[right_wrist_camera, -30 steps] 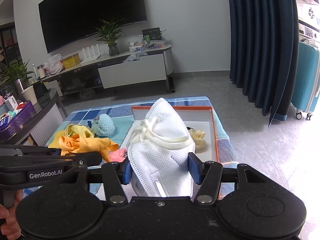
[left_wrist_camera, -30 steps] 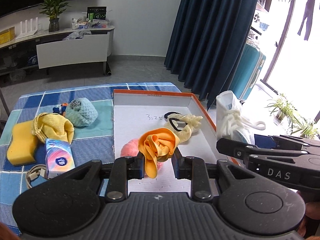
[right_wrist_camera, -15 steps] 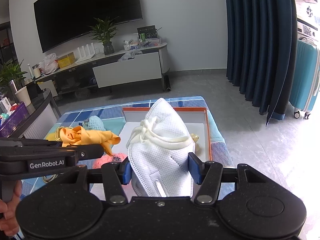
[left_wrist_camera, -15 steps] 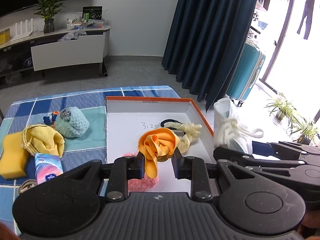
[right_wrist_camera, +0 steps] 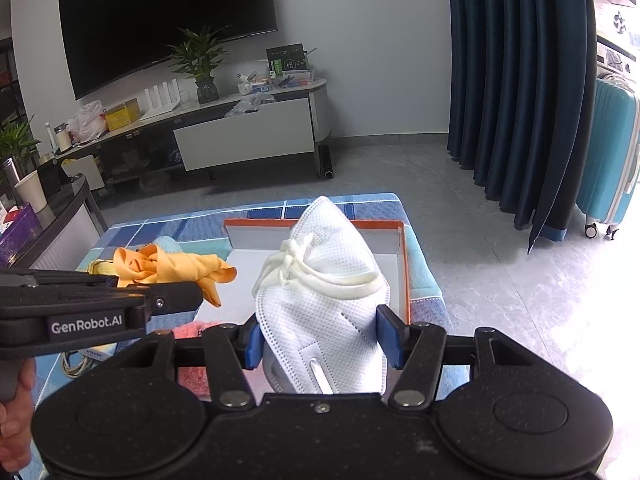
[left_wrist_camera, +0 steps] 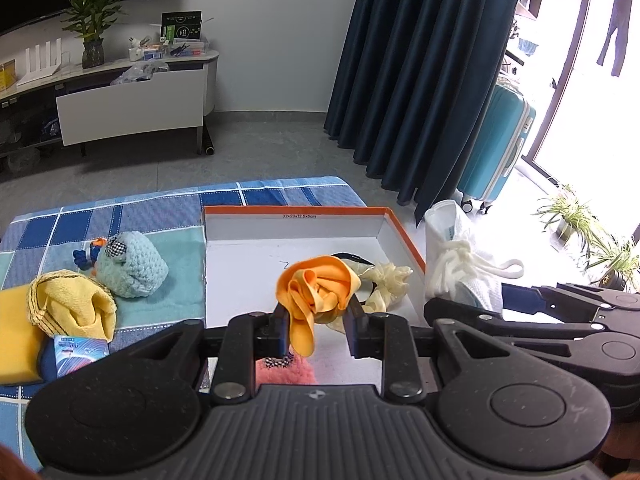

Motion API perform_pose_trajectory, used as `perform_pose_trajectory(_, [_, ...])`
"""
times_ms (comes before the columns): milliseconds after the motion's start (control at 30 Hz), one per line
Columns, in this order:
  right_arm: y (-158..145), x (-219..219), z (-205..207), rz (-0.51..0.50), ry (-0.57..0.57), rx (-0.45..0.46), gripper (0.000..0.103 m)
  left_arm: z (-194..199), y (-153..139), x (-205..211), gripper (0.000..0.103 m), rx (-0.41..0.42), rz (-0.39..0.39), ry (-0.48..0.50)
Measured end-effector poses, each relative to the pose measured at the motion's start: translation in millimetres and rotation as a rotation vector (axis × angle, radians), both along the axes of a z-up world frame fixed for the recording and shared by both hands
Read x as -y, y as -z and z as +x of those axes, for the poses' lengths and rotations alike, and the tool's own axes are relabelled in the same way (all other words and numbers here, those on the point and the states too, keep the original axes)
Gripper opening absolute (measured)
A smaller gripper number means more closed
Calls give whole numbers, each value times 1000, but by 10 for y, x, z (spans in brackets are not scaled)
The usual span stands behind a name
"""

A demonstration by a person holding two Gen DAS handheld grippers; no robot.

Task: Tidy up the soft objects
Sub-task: 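Carry orange cloth in left gripper while right carries white mask to box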

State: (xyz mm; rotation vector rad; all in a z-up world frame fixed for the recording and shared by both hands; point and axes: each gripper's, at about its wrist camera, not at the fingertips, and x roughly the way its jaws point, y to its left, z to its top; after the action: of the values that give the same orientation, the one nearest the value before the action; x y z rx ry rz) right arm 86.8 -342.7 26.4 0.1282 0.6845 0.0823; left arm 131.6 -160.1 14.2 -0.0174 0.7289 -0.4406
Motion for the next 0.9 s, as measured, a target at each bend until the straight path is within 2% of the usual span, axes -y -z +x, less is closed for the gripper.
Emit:
perform_pose_trajectory(467, [45, 69, 277, 2, 8, -17, 68, 158, 35, 26, 27, -16, 2, -5])
perform_pose_trajectory(900, [187, 104, 552, -5, 9, -69, 70, 282, 112, 60, 27, -45, 4, 9])
